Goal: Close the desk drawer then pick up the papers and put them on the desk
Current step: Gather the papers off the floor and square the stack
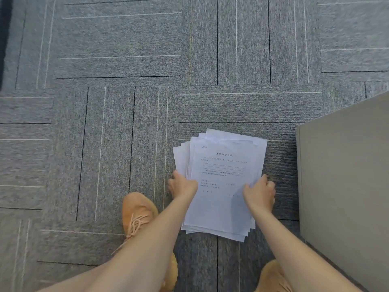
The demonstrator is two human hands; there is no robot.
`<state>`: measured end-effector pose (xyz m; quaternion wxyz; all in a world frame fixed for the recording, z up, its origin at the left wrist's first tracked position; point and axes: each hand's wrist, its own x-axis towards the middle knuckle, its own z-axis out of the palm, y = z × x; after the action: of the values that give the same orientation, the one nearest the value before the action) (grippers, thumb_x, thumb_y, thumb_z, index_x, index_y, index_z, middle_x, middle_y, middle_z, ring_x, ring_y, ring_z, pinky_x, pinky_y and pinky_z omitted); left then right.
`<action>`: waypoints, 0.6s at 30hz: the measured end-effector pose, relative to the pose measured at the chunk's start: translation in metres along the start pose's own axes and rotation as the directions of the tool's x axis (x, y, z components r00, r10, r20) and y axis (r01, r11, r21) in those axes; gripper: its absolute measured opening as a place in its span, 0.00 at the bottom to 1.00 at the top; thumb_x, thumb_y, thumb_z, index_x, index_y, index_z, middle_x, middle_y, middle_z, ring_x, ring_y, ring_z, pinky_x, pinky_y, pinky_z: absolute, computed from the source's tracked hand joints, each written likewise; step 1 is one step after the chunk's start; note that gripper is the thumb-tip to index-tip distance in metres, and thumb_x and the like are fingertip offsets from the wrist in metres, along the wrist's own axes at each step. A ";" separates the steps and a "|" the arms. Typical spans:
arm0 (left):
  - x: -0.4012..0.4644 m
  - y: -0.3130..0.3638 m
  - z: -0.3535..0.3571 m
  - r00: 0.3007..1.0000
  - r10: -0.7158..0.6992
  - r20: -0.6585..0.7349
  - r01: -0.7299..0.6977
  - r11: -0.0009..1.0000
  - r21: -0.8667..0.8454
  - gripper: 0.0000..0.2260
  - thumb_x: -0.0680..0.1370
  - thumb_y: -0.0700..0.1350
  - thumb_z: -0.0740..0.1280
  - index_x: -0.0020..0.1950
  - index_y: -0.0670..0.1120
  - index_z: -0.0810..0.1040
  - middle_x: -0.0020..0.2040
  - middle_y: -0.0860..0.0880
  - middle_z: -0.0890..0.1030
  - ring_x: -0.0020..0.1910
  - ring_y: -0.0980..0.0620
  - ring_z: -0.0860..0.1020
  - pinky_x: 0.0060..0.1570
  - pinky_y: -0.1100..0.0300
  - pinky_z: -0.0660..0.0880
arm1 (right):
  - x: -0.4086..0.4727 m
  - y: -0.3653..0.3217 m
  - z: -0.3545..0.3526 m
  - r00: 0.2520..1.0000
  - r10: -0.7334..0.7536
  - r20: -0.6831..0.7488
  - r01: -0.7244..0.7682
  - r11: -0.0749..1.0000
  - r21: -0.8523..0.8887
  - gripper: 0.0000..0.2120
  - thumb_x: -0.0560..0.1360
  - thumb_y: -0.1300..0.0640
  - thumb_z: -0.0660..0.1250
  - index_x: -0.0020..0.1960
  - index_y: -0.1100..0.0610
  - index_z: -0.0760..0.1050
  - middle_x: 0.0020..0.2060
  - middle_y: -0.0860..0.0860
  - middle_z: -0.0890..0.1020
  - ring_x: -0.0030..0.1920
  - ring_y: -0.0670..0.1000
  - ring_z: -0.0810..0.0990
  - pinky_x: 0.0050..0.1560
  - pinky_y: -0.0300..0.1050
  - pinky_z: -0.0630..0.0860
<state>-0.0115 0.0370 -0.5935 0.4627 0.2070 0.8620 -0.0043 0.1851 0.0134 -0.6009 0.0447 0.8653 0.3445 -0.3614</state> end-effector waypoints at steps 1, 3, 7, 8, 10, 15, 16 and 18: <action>-0.001 0.000 0.003 1.000 0.015 0.019 -0.014 0.999 -0.032 0.29 0.71 0.40 0.64 0.70 0.42 0.61 0.68 0.38 0.66 0.66 0.37 0.68 0.59 0.49 0.72 | 0.000 -0.002 0.003 1.000 0.023 0.022 -0.023 1.000 0.020 0.27 0.75 0.57 0.63 0.70 0.64 0.62 0.64 0.64 0.70 0.63 0.65 0.71 0.63 0.60 0.71; -0.003 0.001 0.009 0.999 0.030 0.040 -0.027 0.996 -0.081 0.30 0.70 0.40 0.65 0.71 0.42 0.59 0.69 0.39 0.67 0.67 0.38 0.69 0.62 0.46 0.72 | 0.002 -0.005 0.007 0.998 0.046 0.052 -0.049 0.997 0.058 0.22 0.75 0.59 0.62 0.67 0.65 0.65 0.63 0.64 0.70 0.62 0.65 0.71 0.60 0.58 0.73; -0.003 -0.006 0.009 0.996 0.088 0.027 -0.086 0.994 -0.061 0.26 0.70 0.40 0.63 0.68 0.47 0.64 0.64 0.41 0.67 0.64 0.40 0.68 0.58 0.49 0.72 | 0.001 -0.006 0.010 0.998 -0.043 0.055 0.043 0.999 0.008 0.14 0.75 0.64 0.59 0.61 0.62 0.70 0.59 0.62 0.71 0.58 0.63 0.71 0.57 0.56 0.73; -0.003 -0.010 0.007 0.994 0.105 0.017 -0.104 0.993 -0.047 0.24 0.70 0.40 0.63 0.66 0.48 0.66 0.62 0.42 0.66 0.63 0.41 0.66 0.55 0.52 0.71 | 0.000 -0.006 0.011 0.995 -0.081 0.052 0.082 0.997 -0.005 0.12 0.75 0.64 0.59 0.59 0.61 0.71 0.58 0.61 0.70 0.57 0.62 0.71 0.57 0.56 0.74; -0.001 -0.017 0.002 0.992 0.124 -0.009 -0.124 0.991 -0.045 0.21 0.70 0.40 0.62 0.62 0.51 0.70 0.59 0.45 0.63 0.62 0.43 0.65 0.52 0.55 0.69 | -0.003 -0.008 0.011 0.989 -0.138 0.057 0.139 0.990 -0.017 0.10 0.76 0.62 0.59 0.57 0.58 0.73 0.58 0.58 0.69 0.58 0.60 0.69 0.55 0.54 0.73; 0.003 -0.015 -0.007 0.990 0.140 0.027 -0.132 0.972 -0.192 0.26 0.71 0.38 0.63 0.68 0.53 0.64 0.59 0.46 0.75 0.53 0.44 0.76 0.43 0.55 0.73 | -0.005 -0.012 0.015 0.983 -0.157 0.090 0.158 0.987 -0.005 0.11 0.77 0.61 0.59 0.58 0.56 0.71 0.57 0.56 0.68 0.52 0.60 0.74 0.50 0.51 0.75; 0.002 -0.013 -0.008 0.993 0.113 0.036 -0.101 0.967 -0.234 0.26 0.72 0.38 0.64 0.68 0.52 0.63 0.58 0.47 0.76 0.52 0.44 0.77 0.42 0.55 0.73 | -0.006 -0.014 0.016 0.982 -0.160 0.099 0.160 0.987 0.006 0.11 0.77 0.62 0.58 0.58 0.56 0.71 0.55 0.55 0.68 0.48 0.59 0.75 0.48 0.52 0.77; 0.002 -0.011 -0.009 0.997 0.016 0.075 0.009 0.947 -0.322 0.23 0.73 0.36 0.65 0.65 0.48 0.63 0.55 0.46 0.77 0.49 0.45 0.78 0.41 0.56 0.73 | -0.007 -0.015 0.018 0.982 -0.162 0.102 0.162 0.987 0.004 0.11 0.76 0.63 0.58 0.58 0.57 0.69 0.52 0.55 0.68 0.46 0.58 0.74 0.46 0.52 0.76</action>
<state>-0.0231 0.0293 -0.5919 0.5230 0.1302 0.8323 0.1293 0.1614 0.0146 -0.6072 0.0343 0.8147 0.4118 -0.4068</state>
